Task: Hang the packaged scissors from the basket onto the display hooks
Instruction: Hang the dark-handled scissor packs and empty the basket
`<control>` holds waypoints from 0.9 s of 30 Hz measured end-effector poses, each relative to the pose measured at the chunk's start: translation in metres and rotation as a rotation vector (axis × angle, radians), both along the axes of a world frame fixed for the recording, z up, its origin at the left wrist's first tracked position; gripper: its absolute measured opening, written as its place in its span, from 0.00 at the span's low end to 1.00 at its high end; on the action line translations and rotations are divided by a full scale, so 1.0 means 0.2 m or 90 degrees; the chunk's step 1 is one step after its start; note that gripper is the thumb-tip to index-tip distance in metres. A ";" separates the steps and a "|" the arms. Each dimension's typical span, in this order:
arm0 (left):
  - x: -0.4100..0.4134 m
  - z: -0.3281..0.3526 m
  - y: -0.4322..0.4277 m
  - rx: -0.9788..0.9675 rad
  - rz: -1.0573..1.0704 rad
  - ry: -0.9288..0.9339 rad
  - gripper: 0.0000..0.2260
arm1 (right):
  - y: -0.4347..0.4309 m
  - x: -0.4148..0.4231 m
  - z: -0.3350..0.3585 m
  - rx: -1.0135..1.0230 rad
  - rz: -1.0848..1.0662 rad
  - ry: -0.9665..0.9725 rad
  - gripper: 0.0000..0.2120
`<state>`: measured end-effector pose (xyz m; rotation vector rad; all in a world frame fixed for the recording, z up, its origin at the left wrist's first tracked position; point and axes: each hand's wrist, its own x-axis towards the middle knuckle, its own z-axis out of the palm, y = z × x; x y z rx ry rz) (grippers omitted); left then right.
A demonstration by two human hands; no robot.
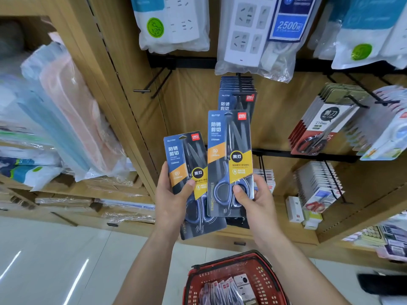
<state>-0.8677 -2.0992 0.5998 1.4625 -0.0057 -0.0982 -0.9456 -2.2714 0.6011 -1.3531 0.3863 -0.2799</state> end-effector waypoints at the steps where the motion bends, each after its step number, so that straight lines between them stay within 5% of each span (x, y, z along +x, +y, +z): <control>1: 0.00 0.00 0.01 0.002 0.003 -0.005 0.29 | -0.01 0.00 0.00 -0.007 -0.004 -0.002 0.13; 27: 0.01 0.02 -0.02 -0.004 0.012 0.045 0.27 | -0.16 0.24 -0.01 -0.148 -0.137 0.001 0.14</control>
